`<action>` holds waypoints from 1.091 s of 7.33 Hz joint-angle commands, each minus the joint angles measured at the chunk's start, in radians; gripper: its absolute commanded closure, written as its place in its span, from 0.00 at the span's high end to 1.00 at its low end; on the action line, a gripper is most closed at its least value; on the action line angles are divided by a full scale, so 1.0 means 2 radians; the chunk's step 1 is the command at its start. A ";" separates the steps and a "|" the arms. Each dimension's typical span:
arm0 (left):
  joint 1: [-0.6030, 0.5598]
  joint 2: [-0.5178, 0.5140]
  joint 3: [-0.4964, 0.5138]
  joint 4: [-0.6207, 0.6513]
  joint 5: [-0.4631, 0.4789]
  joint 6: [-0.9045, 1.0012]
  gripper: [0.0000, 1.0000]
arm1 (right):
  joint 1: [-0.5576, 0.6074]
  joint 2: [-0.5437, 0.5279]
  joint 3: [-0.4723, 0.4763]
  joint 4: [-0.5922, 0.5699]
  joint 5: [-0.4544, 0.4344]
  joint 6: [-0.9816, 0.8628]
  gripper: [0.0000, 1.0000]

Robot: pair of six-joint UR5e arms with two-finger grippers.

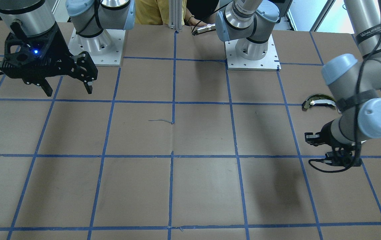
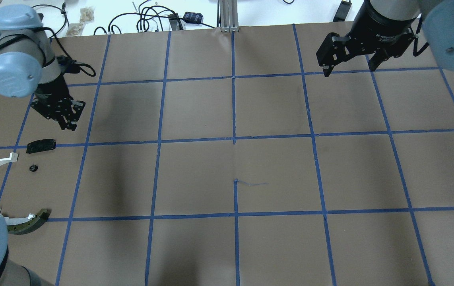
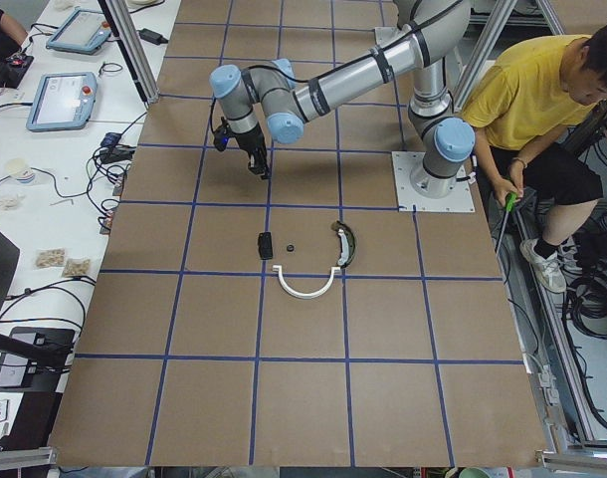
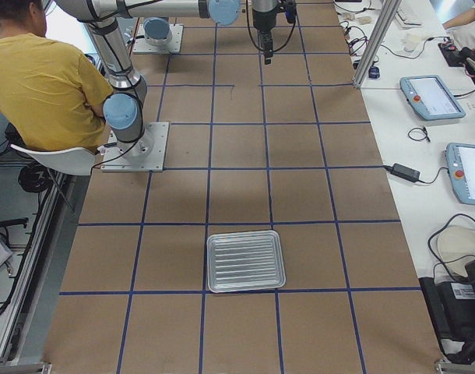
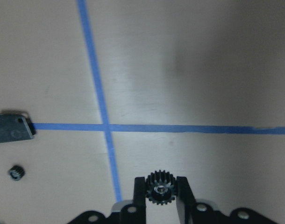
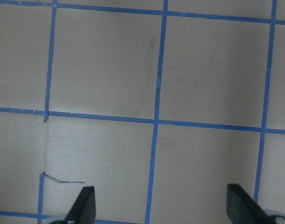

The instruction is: Place bearing gear from tray to pile

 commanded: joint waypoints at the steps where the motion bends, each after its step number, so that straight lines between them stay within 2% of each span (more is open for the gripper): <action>1: 0.091 -0.011 -0.031 0.015 -0.003 0.070 0.00 | 0.000 0.000 0.004 0.000 0.000 0.000 1.00; 4: 0.111 -0.032 -0.050 0.064 -0.001 0.080 0.00 | 0.000 0.000 0.004 -0.003 0.000 -0.002 1.00; 8: 0.111 -0.063 -0.049 0.088 -0.001 0.079 0.00 | 0.000 0.001 0.004 -0.004 0.000 -0.002 1.00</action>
